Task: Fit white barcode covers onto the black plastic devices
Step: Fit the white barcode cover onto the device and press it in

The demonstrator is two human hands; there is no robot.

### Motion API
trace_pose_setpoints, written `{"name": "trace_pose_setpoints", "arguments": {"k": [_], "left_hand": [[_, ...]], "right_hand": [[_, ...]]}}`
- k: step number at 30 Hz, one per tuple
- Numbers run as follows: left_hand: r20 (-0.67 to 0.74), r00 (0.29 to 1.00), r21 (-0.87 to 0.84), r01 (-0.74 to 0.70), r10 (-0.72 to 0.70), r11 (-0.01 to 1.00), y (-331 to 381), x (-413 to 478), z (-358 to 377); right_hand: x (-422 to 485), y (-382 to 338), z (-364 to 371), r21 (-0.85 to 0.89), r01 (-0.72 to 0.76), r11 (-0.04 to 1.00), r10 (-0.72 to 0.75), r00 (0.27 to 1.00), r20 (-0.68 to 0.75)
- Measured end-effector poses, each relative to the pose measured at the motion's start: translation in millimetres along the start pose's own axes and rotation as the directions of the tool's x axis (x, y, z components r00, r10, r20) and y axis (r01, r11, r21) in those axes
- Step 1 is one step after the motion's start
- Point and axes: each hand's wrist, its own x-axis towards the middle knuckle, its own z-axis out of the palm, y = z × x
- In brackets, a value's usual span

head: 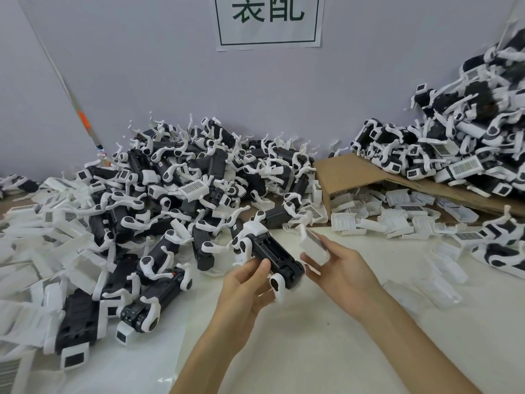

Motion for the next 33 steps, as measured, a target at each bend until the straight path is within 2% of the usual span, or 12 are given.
{"name": "trace_pose_setpoints", "arguments": {"k": [2, 7, 10, 12, 17, 22, 29, 33], "left_hand": [[0.000, 1.000, 0.038, 0.025, -0.025, 0.999, 2, -2, 1], [0.050, 0.996, 0.123, 0.073, -0.080, 0.990, 0, -3, 2], [0.077, 0.990, 0.108, 0.109, -0.118, 0.988, -1, -1, 1], [0.111, 0.982, 0.059, 0.148, -0.154, 0.987, 0, -1, 1], [0.246, 0.951, 0.069, 0.174, -0.186, 0.982, 0, -3, 6], [0.309, 0.940, 0.041, 0.143, -0.148, 0.989, 0, -5, 8], [0.278, 0.951, -0.039, 0.149, -0.132, 0.988, 4, -5, 9], [0.253, 0.955, -0.076, 0.181, -0.157, 0.981, 4, -4, 8]], "right_hand": [[-2, -3, -1, -0.011, 0.025, 1.000, -0.025, 0.999, 0.030], [-5, -5, -3, -0.183, 0.053, 0.982, -0.038, 0.996, 0.086], [-4, -7, -5, -0.434, 0.074, 0.898, -0.068, 0.997, 0.029], [-3, -7, -7, -0.505, 0.092, 0.858, -0.107, 0.994, 0.000], [-2, -6, -10, -0.414, 0.124, 0.902, -0.117, 0.992, 0.042], [0, -4, -8, -0.347, 0.203, 0.916, -0.198, 0.979, 0.048], [2, -1, -10, -0.303, 0.317, 0.899, -0.311, 0.948, 0.070], [1, 3, -9, -0.306, 0.295, 0.905, -0.275, 0.955, 0.110]]}}
